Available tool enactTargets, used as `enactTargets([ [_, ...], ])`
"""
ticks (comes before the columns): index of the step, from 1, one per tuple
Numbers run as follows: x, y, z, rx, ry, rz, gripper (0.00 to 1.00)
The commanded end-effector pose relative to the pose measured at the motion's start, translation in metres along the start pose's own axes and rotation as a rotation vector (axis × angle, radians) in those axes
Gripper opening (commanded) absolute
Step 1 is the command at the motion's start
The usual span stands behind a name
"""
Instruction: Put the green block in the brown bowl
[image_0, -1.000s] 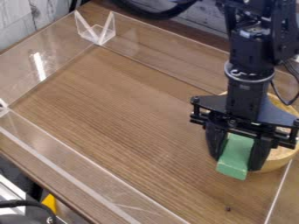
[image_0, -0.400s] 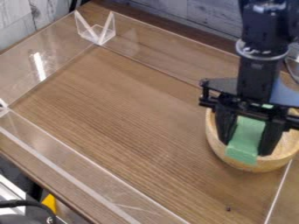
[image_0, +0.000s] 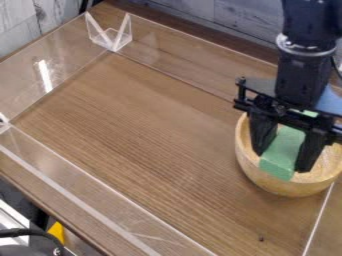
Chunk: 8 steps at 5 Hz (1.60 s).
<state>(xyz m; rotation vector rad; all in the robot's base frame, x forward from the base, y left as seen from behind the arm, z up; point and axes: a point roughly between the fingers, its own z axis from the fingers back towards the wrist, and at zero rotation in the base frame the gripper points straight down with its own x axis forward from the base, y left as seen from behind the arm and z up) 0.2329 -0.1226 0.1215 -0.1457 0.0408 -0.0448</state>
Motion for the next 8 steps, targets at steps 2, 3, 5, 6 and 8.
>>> enactTargets([
  [2, 0.011, -0.004, 0.005, -0.008, -0.035, -0.073, 0.0],
  [3, 0.01, 0.001, 0.005, -0.013, -0.039, -0.052, 0.0],
  [5, 0.016, 0.002, 0.0, -0.013, -0.041, -0.017, 0.0],
  [6, 0.022, 0.005, -0.002, -0.012, -0.039, -0.013, 0.0],
  [8, 0.03, 0.021, -0.005, -0.012, -0.036, 0.008, 0.0],
])
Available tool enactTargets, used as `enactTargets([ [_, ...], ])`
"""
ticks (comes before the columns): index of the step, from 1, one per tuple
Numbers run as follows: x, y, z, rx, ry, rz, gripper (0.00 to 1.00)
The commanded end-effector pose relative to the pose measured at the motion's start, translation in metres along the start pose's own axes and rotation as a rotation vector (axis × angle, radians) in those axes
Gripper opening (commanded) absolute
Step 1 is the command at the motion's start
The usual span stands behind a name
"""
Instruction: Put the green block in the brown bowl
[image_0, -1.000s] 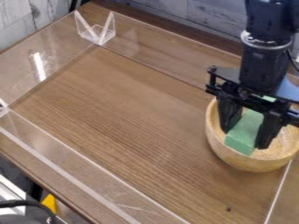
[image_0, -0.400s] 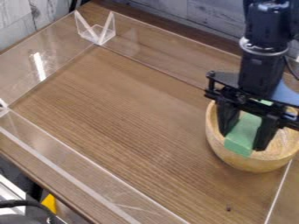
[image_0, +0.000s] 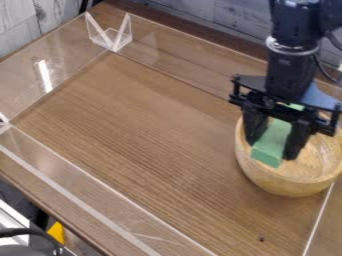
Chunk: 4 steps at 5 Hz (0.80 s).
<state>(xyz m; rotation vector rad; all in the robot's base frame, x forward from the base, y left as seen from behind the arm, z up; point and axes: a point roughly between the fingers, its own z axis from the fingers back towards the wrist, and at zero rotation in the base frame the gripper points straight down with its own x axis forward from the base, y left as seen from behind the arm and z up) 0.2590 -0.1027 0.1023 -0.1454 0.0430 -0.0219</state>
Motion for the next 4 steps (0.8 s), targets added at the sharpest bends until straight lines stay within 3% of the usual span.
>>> enactTargets([
  [1, 0.007, 0.007, 0.005, -0.012, -0.034, -0.003, 0.0],
  [4, 0.019, 0.006, -0.016, -0.011, -0.024, -0.036, 0.0],
])
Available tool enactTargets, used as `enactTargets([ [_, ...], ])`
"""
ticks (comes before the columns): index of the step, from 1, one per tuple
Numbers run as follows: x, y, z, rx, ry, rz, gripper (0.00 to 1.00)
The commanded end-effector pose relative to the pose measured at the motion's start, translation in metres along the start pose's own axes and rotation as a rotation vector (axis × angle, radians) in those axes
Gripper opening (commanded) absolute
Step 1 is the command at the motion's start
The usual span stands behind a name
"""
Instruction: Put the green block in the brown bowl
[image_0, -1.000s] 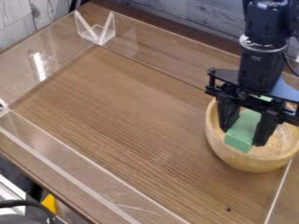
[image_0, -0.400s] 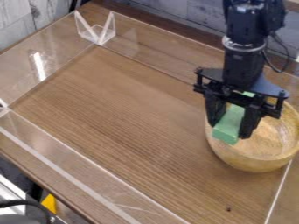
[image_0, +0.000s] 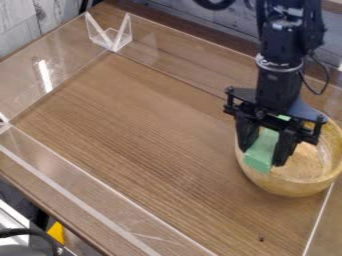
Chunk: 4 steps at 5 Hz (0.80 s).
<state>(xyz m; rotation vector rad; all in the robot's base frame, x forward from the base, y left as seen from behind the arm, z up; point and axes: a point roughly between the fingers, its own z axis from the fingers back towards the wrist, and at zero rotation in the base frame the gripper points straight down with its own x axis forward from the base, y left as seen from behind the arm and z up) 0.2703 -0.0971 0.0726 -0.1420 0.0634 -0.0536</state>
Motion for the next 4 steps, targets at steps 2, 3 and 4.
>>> enactTargets([
  [2, 0.016, 0.0, 0.018, -0.036, -0.071, 0.071, 1.0],
  [3, 0.025, 0.004, 0.03, -0.049, -0.101, 0.159, 1.0],
  [4, 0.026, 0.007, 0.039, -0.059, -0.115, 0.155, 1.0],
])
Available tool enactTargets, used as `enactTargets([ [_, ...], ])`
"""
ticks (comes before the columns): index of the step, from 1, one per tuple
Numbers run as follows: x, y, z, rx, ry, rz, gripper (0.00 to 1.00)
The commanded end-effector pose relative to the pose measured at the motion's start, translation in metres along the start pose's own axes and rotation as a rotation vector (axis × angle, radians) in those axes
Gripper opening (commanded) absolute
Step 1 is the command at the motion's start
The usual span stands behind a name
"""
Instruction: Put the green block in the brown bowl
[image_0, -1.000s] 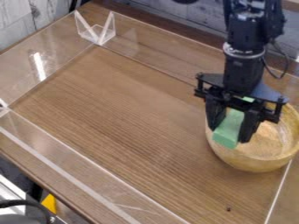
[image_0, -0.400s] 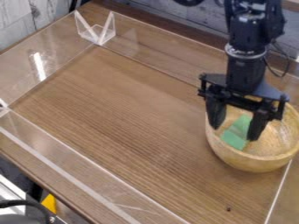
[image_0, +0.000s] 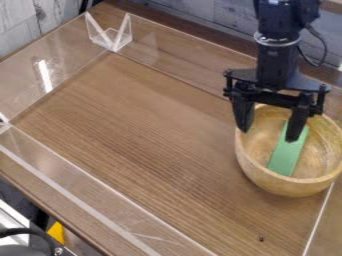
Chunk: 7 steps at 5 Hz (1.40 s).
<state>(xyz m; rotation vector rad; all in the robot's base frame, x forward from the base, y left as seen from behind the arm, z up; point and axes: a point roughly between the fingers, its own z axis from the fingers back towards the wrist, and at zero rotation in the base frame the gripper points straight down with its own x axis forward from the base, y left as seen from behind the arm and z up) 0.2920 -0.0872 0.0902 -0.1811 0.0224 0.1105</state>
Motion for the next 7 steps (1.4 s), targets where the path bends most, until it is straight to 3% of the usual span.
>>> enactTargets([
  [1, 0.009, -0.003, 0.02, -0.023, -0.066, -0.011, 1.0],
  [3, 0.011, -0.01, 0.04, -0.012, -0.094, -0.006, 1.0],
  [5, 0.009, -0.014, 0.068, -0.005, -0.094, -0.1, 1.0],
  [7, -0.002, -0.007, 0.047, 0.002, -0.075, -0.118, 1.0],
])
